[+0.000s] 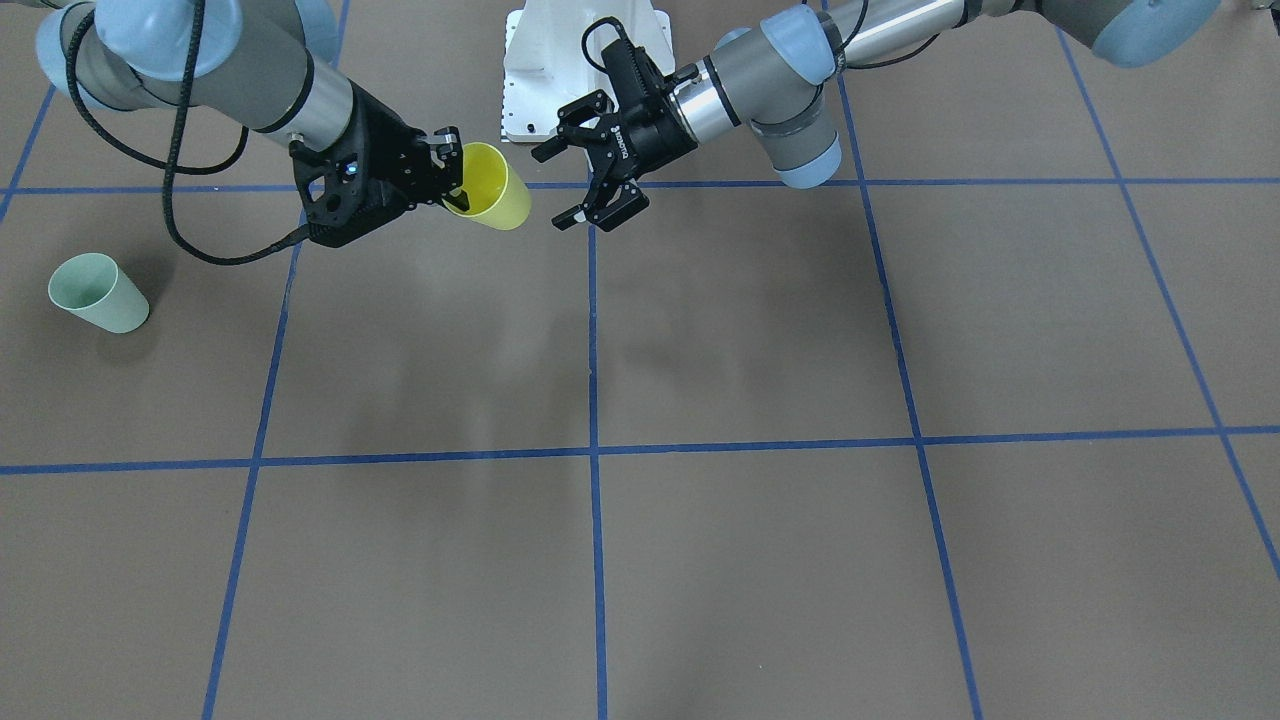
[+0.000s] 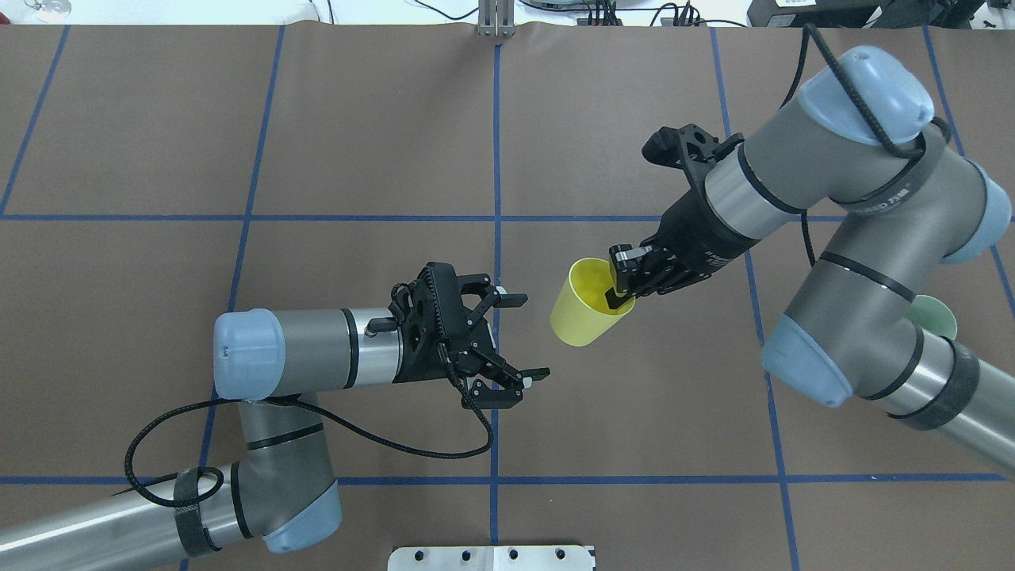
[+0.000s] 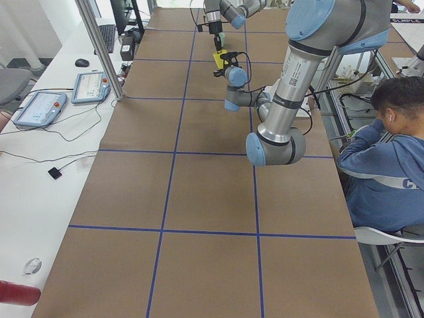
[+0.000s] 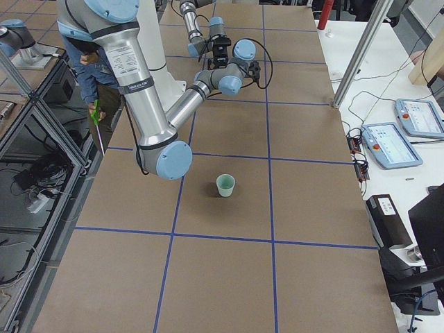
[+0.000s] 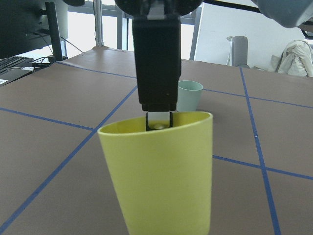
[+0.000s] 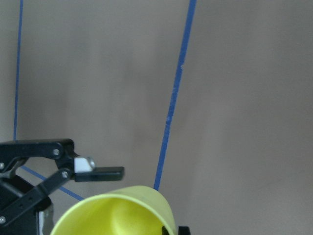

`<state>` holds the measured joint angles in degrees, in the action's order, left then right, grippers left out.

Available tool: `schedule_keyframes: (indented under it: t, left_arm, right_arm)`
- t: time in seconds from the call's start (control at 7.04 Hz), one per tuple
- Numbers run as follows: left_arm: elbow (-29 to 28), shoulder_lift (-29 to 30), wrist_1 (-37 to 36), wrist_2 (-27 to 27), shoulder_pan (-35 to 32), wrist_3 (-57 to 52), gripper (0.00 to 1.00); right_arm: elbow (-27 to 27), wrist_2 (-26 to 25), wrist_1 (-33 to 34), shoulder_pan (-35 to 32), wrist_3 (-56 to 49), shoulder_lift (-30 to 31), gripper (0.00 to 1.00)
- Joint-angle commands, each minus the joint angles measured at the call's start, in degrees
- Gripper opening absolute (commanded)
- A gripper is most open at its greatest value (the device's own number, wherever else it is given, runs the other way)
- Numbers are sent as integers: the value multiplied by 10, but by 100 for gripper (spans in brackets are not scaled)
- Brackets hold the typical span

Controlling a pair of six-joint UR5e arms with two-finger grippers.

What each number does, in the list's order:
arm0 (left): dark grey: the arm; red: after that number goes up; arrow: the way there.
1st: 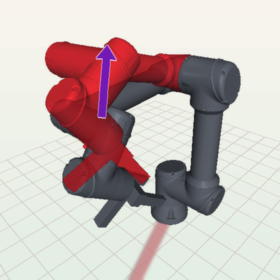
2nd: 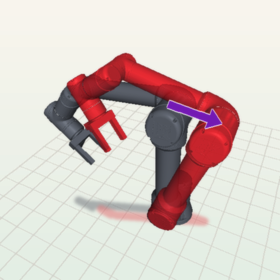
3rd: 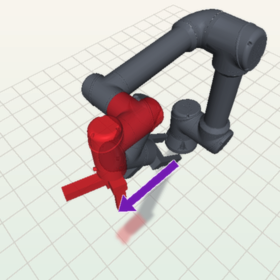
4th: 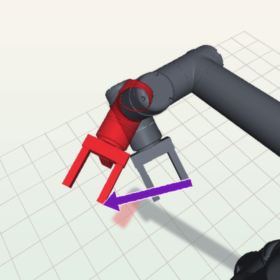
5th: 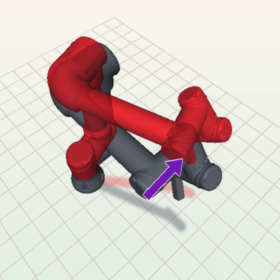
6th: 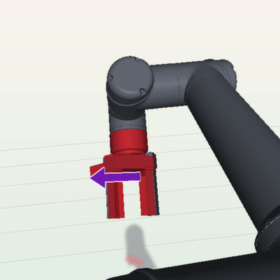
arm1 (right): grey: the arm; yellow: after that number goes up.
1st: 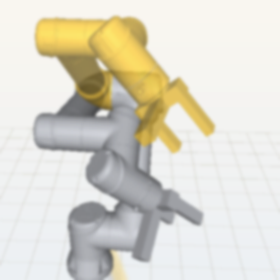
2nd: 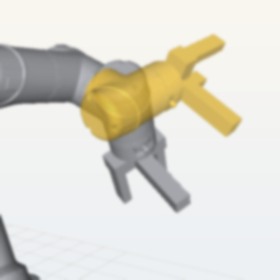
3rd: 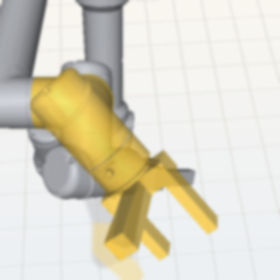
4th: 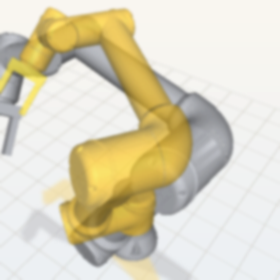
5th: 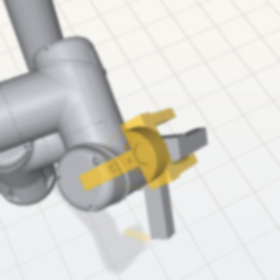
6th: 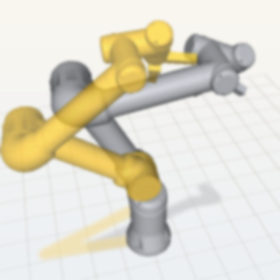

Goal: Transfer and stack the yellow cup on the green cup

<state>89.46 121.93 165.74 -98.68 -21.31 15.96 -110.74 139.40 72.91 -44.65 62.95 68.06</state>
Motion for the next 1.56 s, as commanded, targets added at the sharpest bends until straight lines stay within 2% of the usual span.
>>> schedule_keyframes:
  t: [0.0,0.14,0.28,0.43,0.57,0.85,1.42]
  left_arm:
    - [4,-3,-1,5,-3,7,99]
    - [0,-7,-2,18,-6,7,99]
    - [-1,-13,-2,67,-6,20,99]
    - [0,-13,-2,99,-7,55,99]
    - [0,-13,-2,101,-21,67,99]
    - [-2,-20,-2,110,-23,68,99]
    - [-1,-21,-2,112,-22,69,99]
  right_arm:
    - [-60,-11,3,-97,14,104,0]
    - [-75,-32,3,-141,15,171,0]
    - [-77,-71,3,-167,14,240,0]
    - [-77,-83,1,-185,14,285,0]
    - [-76,-105,0,-189,6,317,0]
    - [-47,-126,0,-189,2,330,0]
    - [-49,-123,-2,-190,-5,372,0]
